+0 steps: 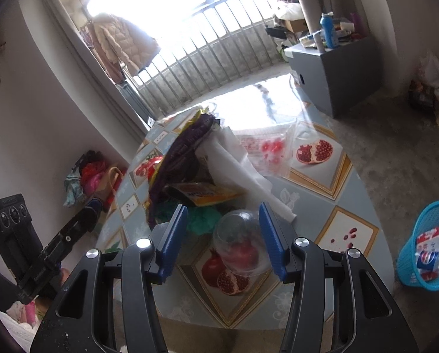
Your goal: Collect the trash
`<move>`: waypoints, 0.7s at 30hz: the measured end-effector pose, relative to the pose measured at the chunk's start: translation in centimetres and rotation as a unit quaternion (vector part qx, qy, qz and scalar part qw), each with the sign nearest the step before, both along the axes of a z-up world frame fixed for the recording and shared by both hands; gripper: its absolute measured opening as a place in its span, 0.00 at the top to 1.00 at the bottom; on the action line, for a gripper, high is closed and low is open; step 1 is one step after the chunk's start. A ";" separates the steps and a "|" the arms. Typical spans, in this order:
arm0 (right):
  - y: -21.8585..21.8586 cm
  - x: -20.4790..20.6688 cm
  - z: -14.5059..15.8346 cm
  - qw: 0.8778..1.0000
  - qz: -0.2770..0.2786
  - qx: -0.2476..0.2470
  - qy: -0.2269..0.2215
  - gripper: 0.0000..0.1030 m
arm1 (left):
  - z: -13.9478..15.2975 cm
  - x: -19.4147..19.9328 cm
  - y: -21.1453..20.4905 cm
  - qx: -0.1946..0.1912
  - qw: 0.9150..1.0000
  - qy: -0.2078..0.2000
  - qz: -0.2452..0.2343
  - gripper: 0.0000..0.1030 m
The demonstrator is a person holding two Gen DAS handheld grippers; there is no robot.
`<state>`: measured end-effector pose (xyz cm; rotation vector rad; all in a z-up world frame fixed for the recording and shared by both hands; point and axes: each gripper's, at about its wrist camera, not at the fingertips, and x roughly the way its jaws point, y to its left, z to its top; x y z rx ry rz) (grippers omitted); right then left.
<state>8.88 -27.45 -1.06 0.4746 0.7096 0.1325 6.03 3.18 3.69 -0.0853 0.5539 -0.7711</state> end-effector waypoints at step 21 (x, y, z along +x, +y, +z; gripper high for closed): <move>-5.6 1.5 -5.5 0.994 -0.019 0.094 0.059 0.67 | -5.4 1.4 -10.3 0.089 0.993 0.038 -0.072 0.42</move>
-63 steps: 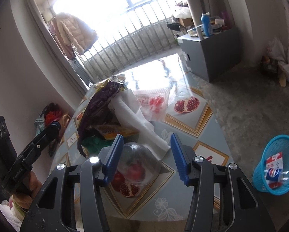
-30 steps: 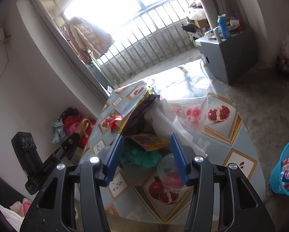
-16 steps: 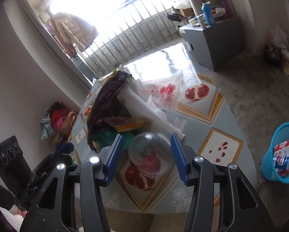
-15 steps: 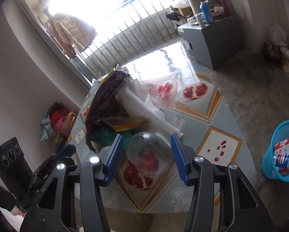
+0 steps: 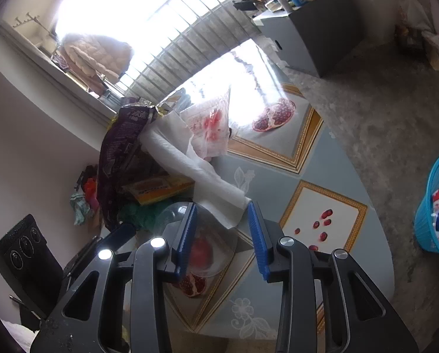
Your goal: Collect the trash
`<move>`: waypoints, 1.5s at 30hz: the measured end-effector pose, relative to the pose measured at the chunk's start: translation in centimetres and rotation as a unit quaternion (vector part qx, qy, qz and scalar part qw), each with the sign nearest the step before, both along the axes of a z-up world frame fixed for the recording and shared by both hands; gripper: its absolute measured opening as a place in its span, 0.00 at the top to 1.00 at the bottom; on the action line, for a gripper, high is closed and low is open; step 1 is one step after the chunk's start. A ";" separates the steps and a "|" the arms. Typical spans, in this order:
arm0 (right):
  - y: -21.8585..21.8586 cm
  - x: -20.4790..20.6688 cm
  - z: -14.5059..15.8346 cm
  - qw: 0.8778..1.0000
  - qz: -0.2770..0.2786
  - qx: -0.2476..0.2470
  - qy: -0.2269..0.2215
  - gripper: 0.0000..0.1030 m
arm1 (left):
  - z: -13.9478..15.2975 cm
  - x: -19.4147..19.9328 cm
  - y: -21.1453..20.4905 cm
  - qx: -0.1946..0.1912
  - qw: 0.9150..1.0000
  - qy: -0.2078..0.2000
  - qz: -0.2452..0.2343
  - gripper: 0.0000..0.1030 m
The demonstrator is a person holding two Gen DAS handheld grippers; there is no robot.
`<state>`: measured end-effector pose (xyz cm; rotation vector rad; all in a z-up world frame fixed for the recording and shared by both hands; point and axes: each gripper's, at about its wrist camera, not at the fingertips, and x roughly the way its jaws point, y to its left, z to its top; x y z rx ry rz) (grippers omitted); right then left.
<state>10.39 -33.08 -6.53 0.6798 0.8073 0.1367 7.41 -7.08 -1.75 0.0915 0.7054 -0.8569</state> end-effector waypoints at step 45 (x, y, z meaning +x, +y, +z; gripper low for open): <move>1.9 8.9 -1.2 0.992 0.122 0.003 0.021 0.96 | -2.6 2.6 -1.3 0.019 0.998 0.030 0.046 0.42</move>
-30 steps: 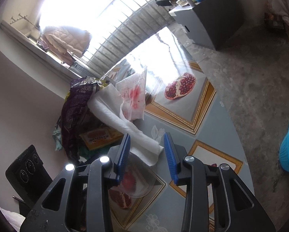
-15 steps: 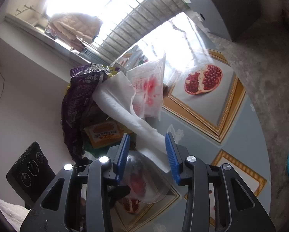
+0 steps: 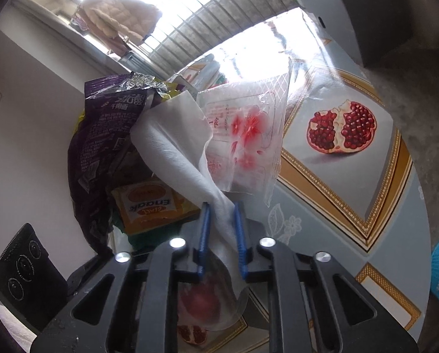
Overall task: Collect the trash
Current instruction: 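Pinch the white tissue with the right tool while the left grips the dome lid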
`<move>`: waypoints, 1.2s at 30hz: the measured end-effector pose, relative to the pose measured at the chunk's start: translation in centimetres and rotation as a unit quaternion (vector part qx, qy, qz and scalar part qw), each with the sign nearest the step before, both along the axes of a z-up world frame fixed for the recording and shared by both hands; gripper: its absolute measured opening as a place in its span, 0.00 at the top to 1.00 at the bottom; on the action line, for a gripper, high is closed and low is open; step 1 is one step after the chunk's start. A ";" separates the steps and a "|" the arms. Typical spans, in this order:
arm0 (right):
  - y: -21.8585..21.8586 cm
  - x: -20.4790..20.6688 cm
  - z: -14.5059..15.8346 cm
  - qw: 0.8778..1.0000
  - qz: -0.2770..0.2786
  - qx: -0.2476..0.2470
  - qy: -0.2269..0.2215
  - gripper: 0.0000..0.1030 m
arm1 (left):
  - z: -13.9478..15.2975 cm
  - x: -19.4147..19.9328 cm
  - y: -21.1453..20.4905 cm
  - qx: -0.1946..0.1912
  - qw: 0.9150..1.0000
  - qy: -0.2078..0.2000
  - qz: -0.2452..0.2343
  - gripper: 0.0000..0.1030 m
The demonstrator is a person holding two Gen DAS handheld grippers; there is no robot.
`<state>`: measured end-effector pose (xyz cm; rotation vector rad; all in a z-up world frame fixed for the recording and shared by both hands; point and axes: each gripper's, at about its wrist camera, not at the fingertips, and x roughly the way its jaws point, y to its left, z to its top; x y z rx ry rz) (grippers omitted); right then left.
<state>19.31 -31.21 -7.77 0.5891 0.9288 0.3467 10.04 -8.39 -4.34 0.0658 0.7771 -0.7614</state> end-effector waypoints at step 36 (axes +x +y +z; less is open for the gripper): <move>-2.3 -12.6 0.7 0.992 -0.105 -0.065 0.013 0.72 | 0.3 -0.9 -0.8 0.021 1.000 0.005 -0.019 0.35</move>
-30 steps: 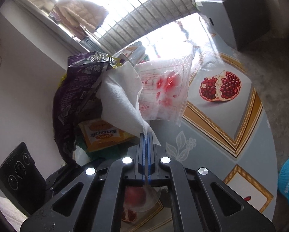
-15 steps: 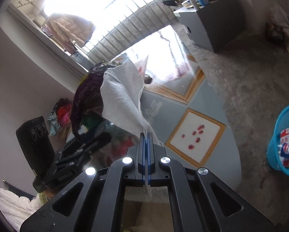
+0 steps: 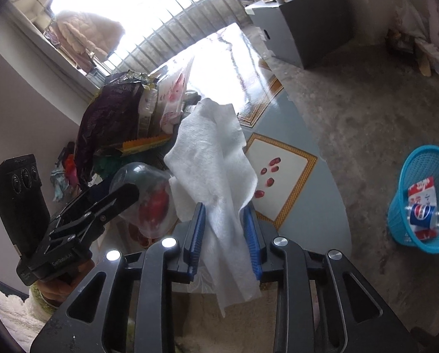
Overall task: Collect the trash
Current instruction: 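Pinch the white tissue with the right tool while the left grips the dome lid, then carry the dome lid and tissue to the blue wastebasket and release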
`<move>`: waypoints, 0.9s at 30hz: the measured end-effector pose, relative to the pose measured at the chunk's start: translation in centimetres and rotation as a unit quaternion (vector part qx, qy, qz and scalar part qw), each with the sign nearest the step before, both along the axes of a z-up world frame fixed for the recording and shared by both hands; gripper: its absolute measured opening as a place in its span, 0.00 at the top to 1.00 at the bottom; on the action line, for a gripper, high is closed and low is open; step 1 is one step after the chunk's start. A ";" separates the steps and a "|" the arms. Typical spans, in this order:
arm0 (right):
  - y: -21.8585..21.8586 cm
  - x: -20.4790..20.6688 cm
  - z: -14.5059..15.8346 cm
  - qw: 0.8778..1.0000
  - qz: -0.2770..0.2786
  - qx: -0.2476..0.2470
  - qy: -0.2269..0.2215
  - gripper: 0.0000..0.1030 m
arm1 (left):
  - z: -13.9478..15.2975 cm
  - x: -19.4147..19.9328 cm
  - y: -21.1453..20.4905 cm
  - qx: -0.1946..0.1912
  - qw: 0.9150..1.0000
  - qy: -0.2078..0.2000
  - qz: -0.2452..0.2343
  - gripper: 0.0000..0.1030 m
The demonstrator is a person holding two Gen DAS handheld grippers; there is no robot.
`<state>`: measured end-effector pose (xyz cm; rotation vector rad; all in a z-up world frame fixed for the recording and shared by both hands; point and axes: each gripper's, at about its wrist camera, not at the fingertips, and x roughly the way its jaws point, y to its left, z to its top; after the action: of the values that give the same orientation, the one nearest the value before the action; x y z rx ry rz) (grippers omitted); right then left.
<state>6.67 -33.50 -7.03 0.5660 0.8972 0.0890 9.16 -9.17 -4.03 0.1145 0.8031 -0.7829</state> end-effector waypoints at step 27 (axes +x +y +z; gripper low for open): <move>-1.4 -2.8 2.0 0.996 -0.017 0.069 -0.052 0.99 | 2.3 -2.3 -1.4 0.015 0.999 -0.028 0.005 0.36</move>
<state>3.91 -34.86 -5.05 0.6981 0.7844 0.1486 6.90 -10.54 -1.69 0.1585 0.7616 -0.7554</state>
